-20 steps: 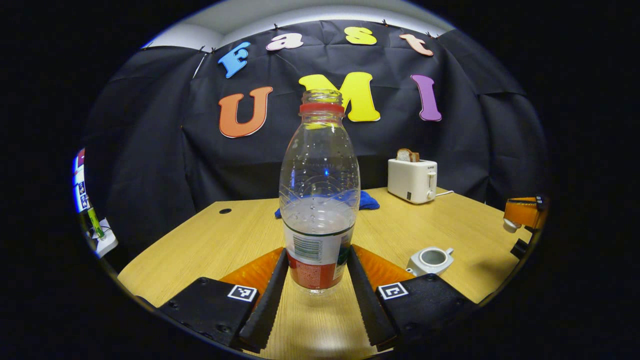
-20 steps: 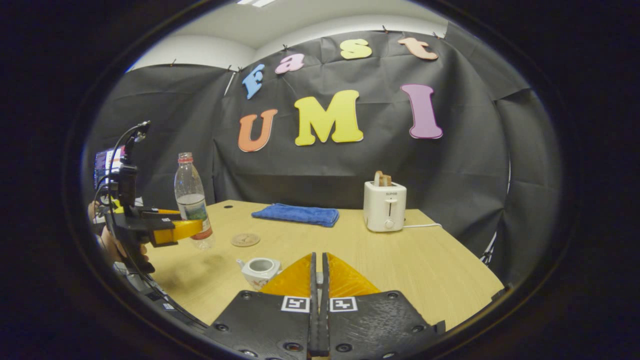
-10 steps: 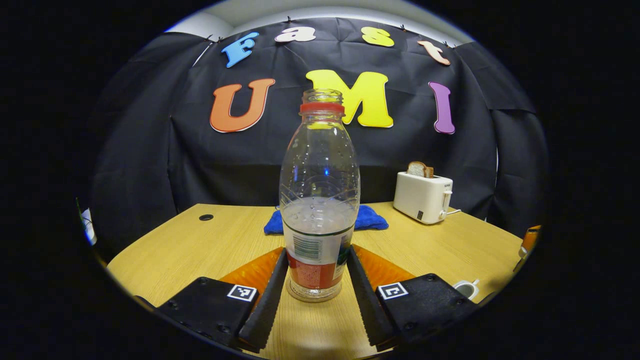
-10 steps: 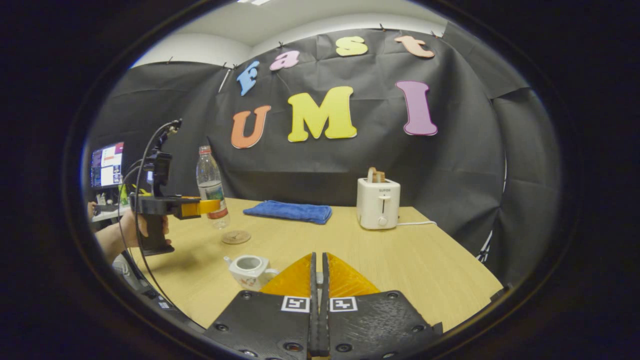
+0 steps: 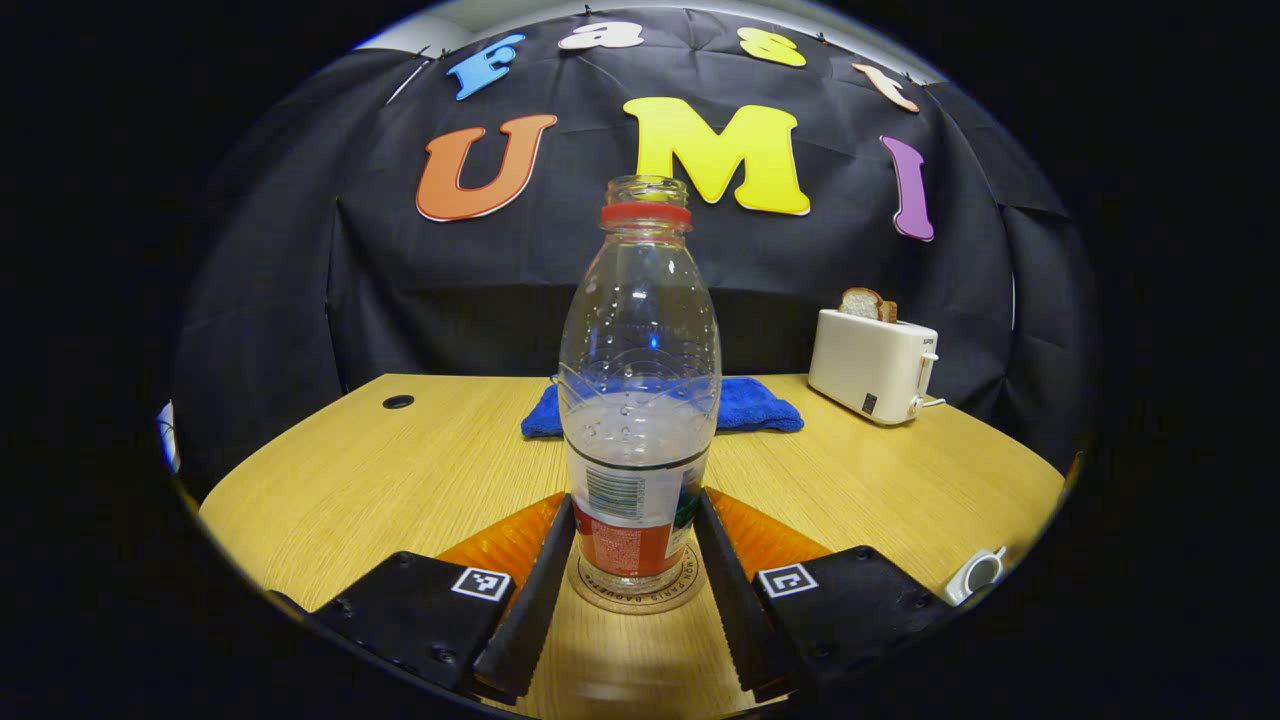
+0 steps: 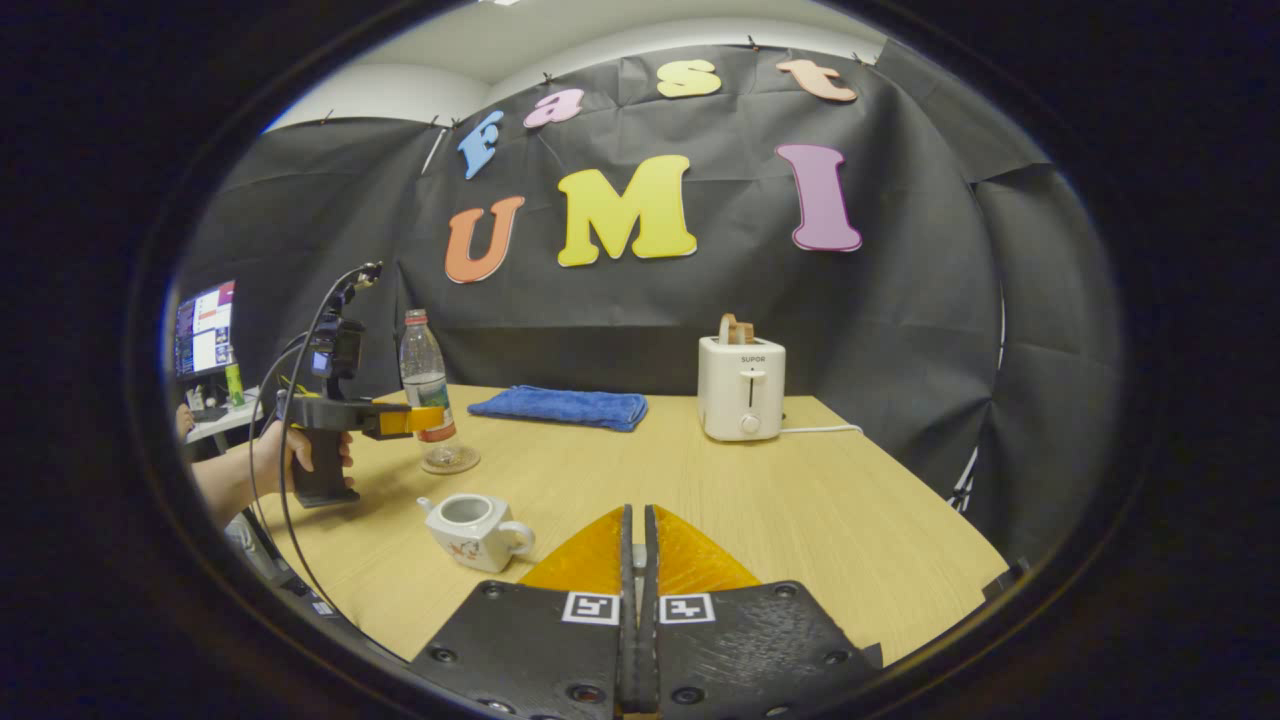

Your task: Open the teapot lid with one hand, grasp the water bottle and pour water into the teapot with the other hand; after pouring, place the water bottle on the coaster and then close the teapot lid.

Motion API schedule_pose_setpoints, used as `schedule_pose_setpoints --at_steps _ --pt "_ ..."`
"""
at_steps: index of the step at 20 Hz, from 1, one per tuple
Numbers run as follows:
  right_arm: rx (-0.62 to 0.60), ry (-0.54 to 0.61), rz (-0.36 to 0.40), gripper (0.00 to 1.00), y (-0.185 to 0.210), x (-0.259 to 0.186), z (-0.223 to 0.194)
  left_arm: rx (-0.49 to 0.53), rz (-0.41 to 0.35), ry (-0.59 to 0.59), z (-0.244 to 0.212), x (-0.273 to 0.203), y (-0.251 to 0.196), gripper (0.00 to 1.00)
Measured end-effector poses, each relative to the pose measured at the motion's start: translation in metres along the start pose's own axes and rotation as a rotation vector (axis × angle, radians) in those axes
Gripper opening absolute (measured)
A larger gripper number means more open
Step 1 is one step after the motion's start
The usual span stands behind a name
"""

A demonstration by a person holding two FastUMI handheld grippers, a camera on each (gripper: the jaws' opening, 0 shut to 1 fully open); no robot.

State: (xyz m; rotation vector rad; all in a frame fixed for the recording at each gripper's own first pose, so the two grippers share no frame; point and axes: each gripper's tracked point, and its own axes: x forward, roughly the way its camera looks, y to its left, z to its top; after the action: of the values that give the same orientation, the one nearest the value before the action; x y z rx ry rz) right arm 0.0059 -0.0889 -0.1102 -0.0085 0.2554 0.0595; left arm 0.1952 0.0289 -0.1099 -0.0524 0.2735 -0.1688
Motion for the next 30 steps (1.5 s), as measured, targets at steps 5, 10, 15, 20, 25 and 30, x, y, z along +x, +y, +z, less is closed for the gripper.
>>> schedule_pose_setpoints --at_steps 5,10,15,20,25,30 --pt "-0.001 0.004 0.003 0.0 0.001 0.002 -0.003 -0.001 0.003 0.017 -0.005 0.002 0.001 0.78" --pt "-0.003 0.003 0.008 0.0 0.004 0.001 -0.002 0.0 0.004 0.018 -0.005 -0.002 0.0 0.95" --pt "-0.008 0.0 0.026 0.0 0.015 0.001 0.0 -0.032 0.02 0.073 -0.021 -0.02 0.003 0.99" --pt "-0.03 -0.023 0.097 0.0 0.049 0.015 0.015 -0.044 0.069 0.048 -0.021 -0.08 0.019 0.99" --pt "-0.049 -0.057 0.19 0.0 0.094 0.038 0.03 -0.037 0.169 -0.047 -0.011 -0.148 0.049 0.99" --pt "-0.053 -0.075 0.276 0.0 0.13 0.06 0.03 0.004 0.267 -0.104 -0.007 -0.193 0.07 0.99"
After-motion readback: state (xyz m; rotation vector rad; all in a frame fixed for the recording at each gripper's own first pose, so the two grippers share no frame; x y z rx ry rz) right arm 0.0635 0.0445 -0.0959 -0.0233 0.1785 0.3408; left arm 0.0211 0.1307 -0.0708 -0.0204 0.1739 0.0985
